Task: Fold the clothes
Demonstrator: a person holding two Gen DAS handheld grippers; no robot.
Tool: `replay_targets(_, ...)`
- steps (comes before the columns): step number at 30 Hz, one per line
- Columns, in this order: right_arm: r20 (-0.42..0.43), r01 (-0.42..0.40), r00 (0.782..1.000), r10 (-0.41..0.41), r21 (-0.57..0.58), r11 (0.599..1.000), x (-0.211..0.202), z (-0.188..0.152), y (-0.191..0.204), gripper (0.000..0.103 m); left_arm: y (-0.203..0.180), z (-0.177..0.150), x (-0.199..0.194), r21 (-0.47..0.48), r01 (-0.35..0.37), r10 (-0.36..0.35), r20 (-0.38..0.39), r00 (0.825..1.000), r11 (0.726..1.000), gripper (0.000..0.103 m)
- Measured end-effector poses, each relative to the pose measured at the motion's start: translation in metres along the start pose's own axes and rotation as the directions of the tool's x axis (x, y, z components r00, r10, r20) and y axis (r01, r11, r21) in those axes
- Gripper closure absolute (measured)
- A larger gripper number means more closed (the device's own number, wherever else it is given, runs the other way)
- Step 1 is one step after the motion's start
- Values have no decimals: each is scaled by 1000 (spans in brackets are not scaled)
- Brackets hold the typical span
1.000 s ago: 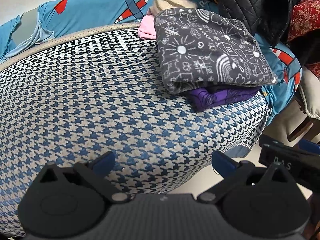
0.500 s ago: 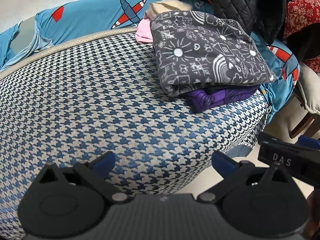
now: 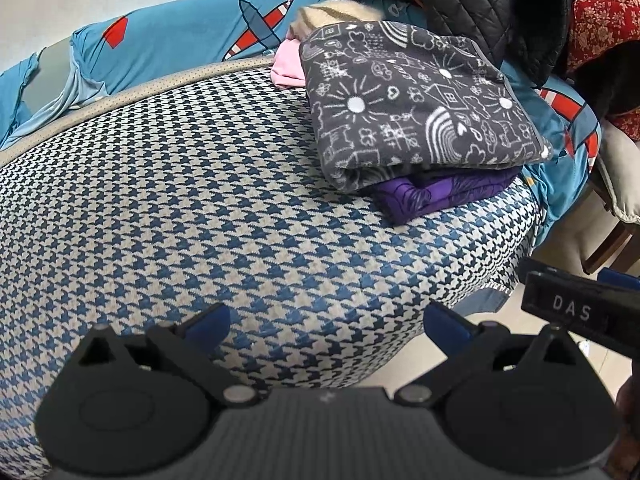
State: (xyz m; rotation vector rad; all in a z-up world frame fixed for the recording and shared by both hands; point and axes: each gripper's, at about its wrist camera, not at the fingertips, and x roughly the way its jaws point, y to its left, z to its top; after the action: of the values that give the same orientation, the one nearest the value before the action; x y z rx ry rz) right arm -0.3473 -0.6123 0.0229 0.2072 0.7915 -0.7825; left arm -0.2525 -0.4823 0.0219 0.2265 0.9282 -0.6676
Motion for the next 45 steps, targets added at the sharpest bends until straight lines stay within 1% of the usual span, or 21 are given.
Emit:
replay_targets(27,-6,-12,1000,12,4,1000,0,-1,3,17,-3,-2,0,28,-15,15,5,1000,999,0)
replay_targets(33,-4,-16,1000,16,9,1000,0,-1,3,17,-3,-1,-1,40,-26,26,16,1000,999,0)
replay_targets(45,0,-23,1000,23,7,1000,-1,-1,4,17,-3,-1,-1,45,-23,23,2,1000,999,0)
